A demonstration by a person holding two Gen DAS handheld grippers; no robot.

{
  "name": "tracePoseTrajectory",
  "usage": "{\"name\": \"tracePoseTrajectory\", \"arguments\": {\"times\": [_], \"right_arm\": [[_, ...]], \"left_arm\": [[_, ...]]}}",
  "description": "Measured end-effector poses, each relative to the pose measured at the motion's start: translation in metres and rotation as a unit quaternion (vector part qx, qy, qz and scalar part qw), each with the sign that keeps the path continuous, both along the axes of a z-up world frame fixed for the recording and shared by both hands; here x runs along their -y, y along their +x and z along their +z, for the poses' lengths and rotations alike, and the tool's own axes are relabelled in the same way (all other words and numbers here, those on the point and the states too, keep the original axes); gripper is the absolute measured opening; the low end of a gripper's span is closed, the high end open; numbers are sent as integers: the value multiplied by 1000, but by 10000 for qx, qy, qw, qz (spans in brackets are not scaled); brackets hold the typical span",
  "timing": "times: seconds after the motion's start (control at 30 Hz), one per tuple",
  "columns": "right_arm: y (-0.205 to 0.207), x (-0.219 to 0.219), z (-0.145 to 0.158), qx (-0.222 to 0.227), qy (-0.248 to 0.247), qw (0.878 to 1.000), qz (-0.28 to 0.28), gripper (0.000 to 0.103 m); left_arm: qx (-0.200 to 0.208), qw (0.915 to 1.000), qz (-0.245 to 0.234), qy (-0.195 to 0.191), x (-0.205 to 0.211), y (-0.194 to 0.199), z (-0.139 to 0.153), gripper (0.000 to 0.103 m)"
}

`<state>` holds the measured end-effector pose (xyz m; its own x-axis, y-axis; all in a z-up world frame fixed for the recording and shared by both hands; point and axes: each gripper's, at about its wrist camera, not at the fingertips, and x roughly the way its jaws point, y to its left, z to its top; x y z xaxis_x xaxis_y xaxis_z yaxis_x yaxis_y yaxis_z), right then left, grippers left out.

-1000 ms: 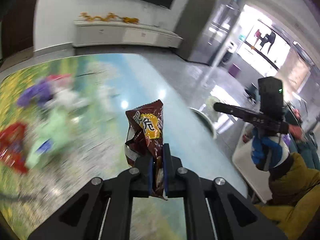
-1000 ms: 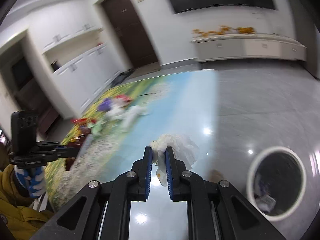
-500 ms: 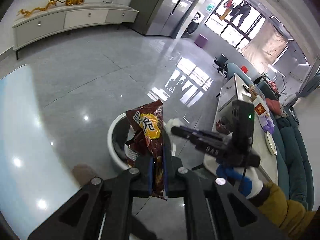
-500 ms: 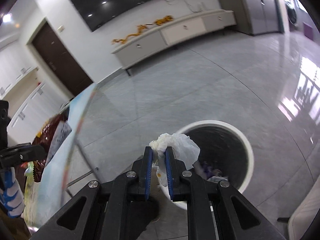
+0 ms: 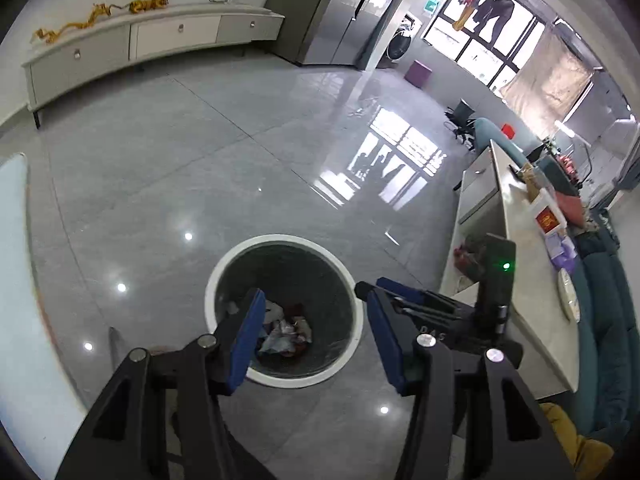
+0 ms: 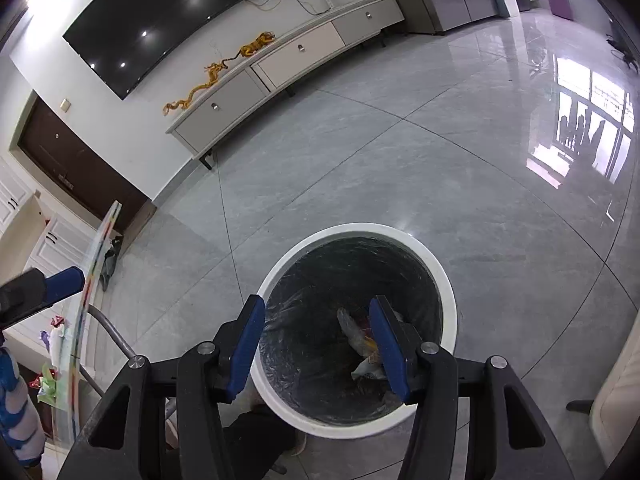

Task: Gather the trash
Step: 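Carry the tissue and brown chip bag to the bin and release both, then move both open tools back toward the table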

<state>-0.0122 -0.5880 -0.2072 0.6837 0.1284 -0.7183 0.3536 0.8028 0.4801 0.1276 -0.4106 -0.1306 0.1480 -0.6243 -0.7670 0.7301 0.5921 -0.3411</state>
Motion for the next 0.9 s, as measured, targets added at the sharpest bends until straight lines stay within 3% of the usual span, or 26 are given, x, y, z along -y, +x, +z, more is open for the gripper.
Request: {"name": "tracePoseTrajectory", "arguments": {"times": [0.3,0.53,0.8,0.9], "right_arm": [[2,-53,35,119,-310,9980,542,52],[8,-119,75,379,-506,9916,1132,52],[21,-207,119,600,-839,9761,1911,52],[29,-238,130,630,-953,9690,2191,52]], "left_arm": [[443,9986,207,185,-70,-36,21,51],[647,9951,718,194,-171,-57,31,51],[764,9816,1748,-104,-310,-65,45,51],[771,9721,2202,-252,-363,-71,44,51]]}}
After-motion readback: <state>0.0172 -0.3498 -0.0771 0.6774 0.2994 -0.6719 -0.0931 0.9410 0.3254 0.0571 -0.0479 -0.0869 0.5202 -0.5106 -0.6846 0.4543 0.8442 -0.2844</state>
